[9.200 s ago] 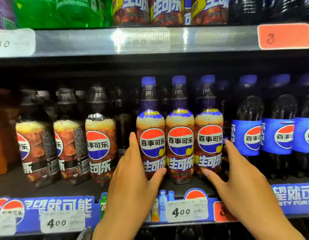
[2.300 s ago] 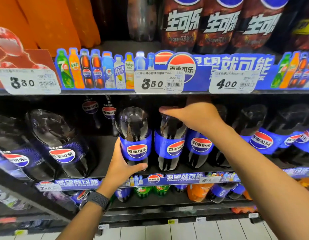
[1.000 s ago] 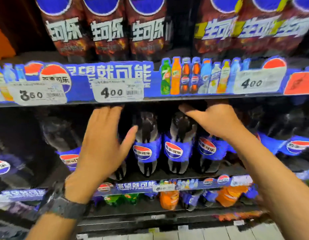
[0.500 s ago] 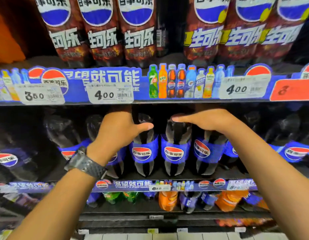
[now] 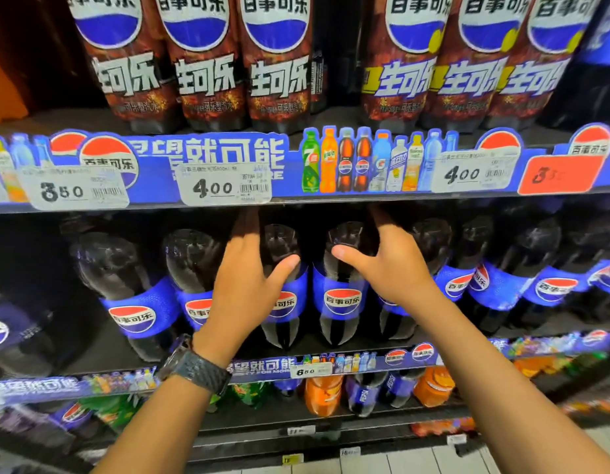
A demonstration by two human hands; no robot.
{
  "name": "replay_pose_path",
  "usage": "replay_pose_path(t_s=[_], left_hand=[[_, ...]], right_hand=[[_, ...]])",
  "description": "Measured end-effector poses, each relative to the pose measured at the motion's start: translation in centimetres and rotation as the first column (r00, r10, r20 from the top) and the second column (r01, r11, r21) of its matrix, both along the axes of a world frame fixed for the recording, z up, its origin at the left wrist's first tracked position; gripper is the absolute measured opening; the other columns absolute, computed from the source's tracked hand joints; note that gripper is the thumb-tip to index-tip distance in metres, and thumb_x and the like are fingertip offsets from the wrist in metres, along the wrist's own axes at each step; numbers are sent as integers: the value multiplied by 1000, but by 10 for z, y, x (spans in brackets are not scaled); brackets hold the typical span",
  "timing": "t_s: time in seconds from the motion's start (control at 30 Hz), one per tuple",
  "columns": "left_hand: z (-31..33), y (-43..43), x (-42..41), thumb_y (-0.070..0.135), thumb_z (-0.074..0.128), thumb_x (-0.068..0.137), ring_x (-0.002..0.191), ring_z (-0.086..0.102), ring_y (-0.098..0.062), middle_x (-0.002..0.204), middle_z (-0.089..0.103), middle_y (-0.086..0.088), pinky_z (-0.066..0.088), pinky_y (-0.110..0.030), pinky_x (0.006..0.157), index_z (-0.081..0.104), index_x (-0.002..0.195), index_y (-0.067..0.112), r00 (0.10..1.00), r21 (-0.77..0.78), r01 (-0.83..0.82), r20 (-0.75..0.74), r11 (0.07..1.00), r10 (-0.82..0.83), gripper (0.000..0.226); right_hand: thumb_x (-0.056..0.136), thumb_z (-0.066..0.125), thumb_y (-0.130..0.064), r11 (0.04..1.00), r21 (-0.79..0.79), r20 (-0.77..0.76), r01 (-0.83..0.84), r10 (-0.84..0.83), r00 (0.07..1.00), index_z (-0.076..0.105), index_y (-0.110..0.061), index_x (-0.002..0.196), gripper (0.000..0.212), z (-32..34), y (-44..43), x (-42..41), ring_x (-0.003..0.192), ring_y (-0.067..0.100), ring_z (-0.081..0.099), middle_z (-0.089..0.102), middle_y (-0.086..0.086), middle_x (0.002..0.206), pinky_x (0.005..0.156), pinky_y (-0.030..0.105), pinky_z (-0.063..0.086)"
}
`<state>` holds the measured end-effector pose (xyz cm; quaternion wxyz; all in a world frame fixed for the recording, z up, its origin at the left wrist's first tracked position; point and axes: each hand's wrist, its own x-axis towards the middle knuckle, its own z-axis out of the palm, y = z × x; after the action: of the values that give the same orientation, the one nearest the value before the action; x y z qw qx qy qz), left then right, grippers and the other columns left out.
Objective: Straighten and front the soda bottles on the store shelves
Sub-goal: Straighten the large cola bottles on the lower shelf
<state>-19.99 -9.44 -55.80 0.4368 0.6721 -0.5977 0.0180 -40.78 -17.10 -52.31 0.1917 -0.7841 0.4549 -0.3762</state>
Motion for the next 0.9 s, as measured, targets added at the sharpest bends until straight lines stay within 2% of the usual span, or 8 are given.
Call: replay_pose_path(t_s=[0.17,0.27,0.33,0.47,0.57,0.67,0.77,0.9], left_hand=[[3,5,-5,46,67,83,140,27,-21,153,28,-7,22,-21,112,11,153,13,999,-36,-9,38,999,11,96],[4,19,-18,36,65,88,142,27,-25,152,31,-10,24,-33,117,22,150,7,994,-141,8,112,990,8,81],[-1,30,-36,27,61,93,144,25,-25,153,32,-10,26,-40,116,31,147,5,989,-178,69,139,982,-45,65],[-7,34,-91,22,56,93,145,23,-18,156,28,1,25,-32,116,33,148,8,963,-137,249,139,959,-231,61],[-5,19,-135,25,59,93,146,21,-13,157,25,4,24,-28,116,30,149,11,960,-100,272,103,957,-262,65],[2,-3,-172,25,60,92,145,23,-15,156,27,-1,19,-25,117,29,149,8,966,-97,258,30,961,-256,67],[17,-32,-197,26,62,88,132,39,-28,141,45,-16,24,-25,113,38,141,-1,989,-97,149,27,984,-147,64],[46,-72,-203,30,70,84,106,56,-27,117,63,-14,33,-14,81,53,126,10,991,28,26,-134,999,-22,50]], right_hand=[[79,69,-51,998,-58,-48,35,-37,998,47,-16,124,62,-5,12,-1,101,17,52,55,-3,107,76,19,36],[85,68,-43,963,-269,37,24,-14,999,46,-19,130,56,-4,23,-23,116,5,47,50,-9,119,91,12,35],[89,65,-33,925,-372,113,84,-44,993,49,-17,131,48,-8,28,-53,122,7,47,49,-8,128,103,17,34],[87,66,-18,911,-248,240,329,-271,932,52,-16,127,42,-25,22,-121,113,15,54,53,-5,123,97,19,39],[85,68,-15,892,-180,176,415,-386,906,49,-9,129,49,-32,6,-153,113,21,53,52,5,124,97,21,36],[86,66,-14,895,-229,132,383,-361,923,48,-3,128,47,-27,-15,-173,115,25,50,51,11,124,100,31,39],[87,65,-21,905,-205,164,373,-344,924,55,0,114,36,-6,-42,-187,102,29,55,57,15,109,89,31,41],[87,65,-35,975,-101,106,197,-186,977,62,-8,117,41,22,-67,-181,105,28,59,67,11,113,87,26,42]])
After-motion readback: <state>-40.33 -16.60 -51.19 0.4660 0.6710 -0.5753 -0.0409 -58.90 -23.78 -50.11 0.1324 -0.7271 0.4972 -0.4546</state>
